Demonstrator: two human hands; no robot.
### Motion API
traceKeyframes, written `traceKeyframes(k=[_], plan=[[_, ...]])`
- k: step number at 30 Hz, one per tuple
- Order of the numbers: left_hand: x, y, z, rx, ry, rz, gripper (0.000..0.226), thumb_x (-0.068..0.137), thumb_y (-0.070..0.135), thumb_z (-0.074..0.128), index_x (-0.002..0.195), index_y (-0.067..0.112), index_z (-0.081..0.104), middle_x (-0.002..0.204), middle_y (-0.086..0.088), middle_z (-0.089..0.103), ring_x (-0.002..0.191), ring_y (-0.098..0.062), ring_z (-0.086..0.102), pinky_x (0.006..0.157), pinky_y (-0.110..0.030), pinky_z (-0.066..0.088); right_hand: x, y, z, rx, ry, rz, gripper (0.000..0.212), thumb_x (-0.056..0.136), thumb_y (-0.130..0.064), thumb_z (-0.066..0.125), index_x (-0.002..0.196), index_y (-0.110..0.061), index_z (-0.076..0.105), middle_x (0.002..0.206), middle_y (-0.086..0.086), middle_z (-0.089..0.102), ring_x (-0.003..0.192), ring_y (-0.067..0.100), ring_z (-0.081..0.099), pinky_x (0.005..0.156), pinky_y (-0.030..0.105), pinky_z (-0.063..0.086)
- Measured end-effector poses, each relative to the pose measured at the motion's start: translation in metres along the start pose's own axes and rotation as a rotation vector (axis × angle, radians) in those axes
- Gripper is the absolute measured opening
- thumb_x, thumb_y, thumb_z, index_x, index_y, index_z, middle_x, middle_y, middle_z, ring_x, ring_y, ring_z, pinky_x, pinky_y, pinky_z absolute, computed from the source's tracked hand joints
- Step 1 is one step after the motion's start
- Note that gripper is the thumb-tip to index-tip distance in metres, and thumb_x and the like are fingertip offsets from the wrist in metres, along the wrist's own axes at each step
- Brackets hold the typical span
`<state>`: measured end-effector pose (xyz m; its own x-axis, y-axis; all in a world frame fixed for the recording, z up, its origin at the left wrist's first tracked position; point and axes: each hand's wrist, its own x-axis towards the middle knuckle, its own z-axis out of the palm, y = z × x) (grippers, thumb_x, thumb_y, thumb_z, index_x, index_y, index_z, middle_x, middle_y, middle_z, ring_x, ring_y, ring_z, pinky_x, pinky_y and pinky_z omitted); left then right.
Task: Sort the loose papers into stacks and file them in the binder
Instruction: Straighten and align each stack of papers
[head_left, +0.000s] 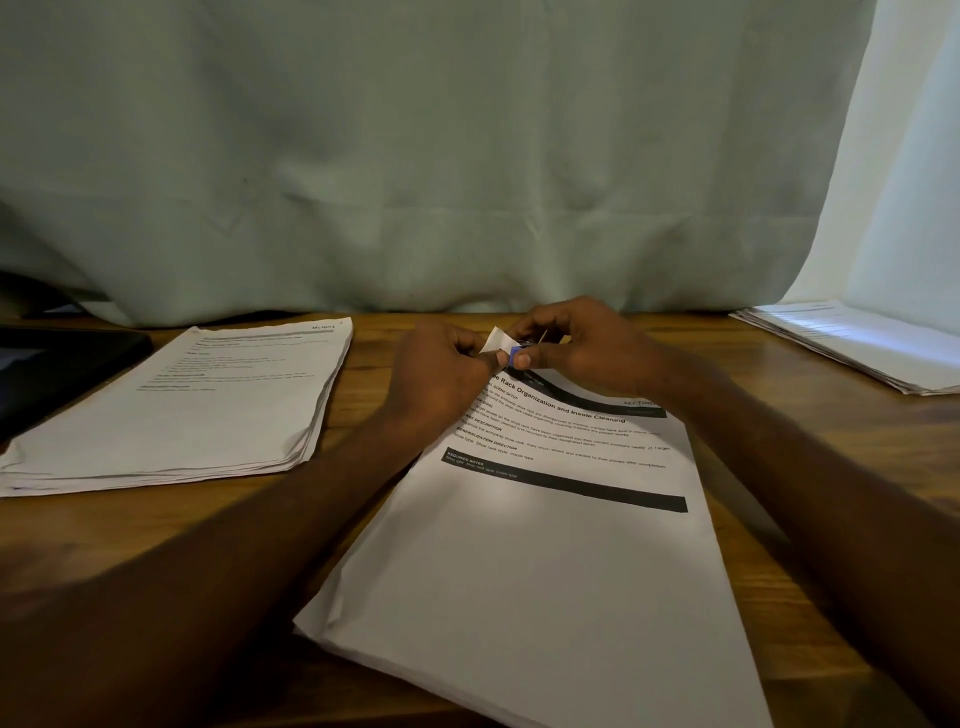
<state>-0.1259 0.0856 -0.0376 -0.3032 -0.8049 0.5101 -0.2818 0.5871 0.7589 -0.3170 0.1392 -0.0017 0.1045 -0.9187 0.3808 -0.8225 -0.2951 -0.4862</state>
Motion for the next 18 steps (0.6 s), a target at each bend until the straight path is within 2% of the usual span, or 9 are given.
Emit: traceKeyframes(k=[5, 8, 10, 12, 15, 18], plan=[[0.002, -0.001, 0.0, 0.017, -0.022, -0.007, 0.017, 0.088, 0.032, 0.078, 0.083, 0.016, 0.081, 0.073, 0.0, 0.075, 0.066, -0.016, 0.07, 0.064, -0.033, 0.056, -0.002, -0.004, 0.001, 0.006, 0.011, -0.015, 0.031, 0.088, -0.039, 0.074, 0.116, -0.024, 0.074, 0.103, -0.011, 0.073, 0.094, 0.006, 0.065, 0.08, 0.023, 0.05], [0.003, -0.002, -0.001, -0.021, -0.054, 0.002, 0.012, 0.089, 0.031, 0.077, 0.082, 0.022, 0.079, 0.07, 0.006, 0.074, 0.061, -0.006, 0.069, 0.051, -0.017, 0.05, -0.002, -0.005, 0.0, 0.022, 0.019, -0.017, 0.033, 0.087, -0.04, 0.074, 0.115, -0.022, 0.074, 0.101, -0.009, 0.073, 0.094, 0.009, 0.065, 0.083, 0.028, 0.053], [0.003, -0.001, -0.001, -0.059, -0.076, -0.017, 0.01, 0.089, 0.031, 0.077, 0.088, 0.022, 0.079, 0.072, 0.01, 0.074, 0.06, 0.0, 0.068, 0.048, -0.009, 0.043, -0.003, -0.005, 0.0, 0.031, 0.025, -0.012, 0.031, 0.089, -0.037, 0.075, 0.115, -0.022, 0.074, 0.101, -0.008, 0.073, 0.095, 0.01, 0.066, 0.084, 0.028, 0.053], [0.004, -0.001, -0.002, -0.08, -0.1, -0.055, 0.013, 0.09, 0.033, 0.076, 0.091, 0.02, 0.079, 0.076, 0.01, 0.075, 0.062, 0.002, 0.069, 0.048, -0.007, 0.042, -0.003, -0.003, 0.0, 0.034, 0.04, -0.003, 0.028, 0.09, -0.033, 0.075, 0.115, -0.021, 0.074, 0.102, -0.009, 0.073, 0.095, 0.009, 0.065, 0.084, 0.028, 0.053], [0.005, -0.002, -0.008, -0.094, -0.182, -0.132, 0.016, 0.094, 0.035, 0.071, 0.093, 0.02, 0.078, 0.085, 0.007, 0.077, 0.064, -0.001, 0.072, 0.051, -0.01, 0.048, -0.002, 0.0, -0.003, 0.031, 0.066, 0.01, 0.024, 0.092, -0.03, 0.073, 0.115, -0.022, 0.075, 0.101, -0.011, 0.072, 0.092, 0.006, 0.064, 0.078, 0.022, 0.048], [0.006, -0.003, -0.011, -0.12, -0.273, -0.175, 0.016, 0.095, 0.035, 0.07, 0.103, 0.024, 0.077, 0.093, 0.005, 0.078, 0.071, -0.01, 0.076, 0.064, -0.024, 0.06, -0.001, 0.004, -0.007, 0.04, 0.078, 0.028, 0.014, 0.094, -0.028, 0.072, 0.108, -0.027, 0.075, 0.096, -0.018, 0.072, 0.087, -0.002, 0.065, 0.069, 0.01, 0.045]])
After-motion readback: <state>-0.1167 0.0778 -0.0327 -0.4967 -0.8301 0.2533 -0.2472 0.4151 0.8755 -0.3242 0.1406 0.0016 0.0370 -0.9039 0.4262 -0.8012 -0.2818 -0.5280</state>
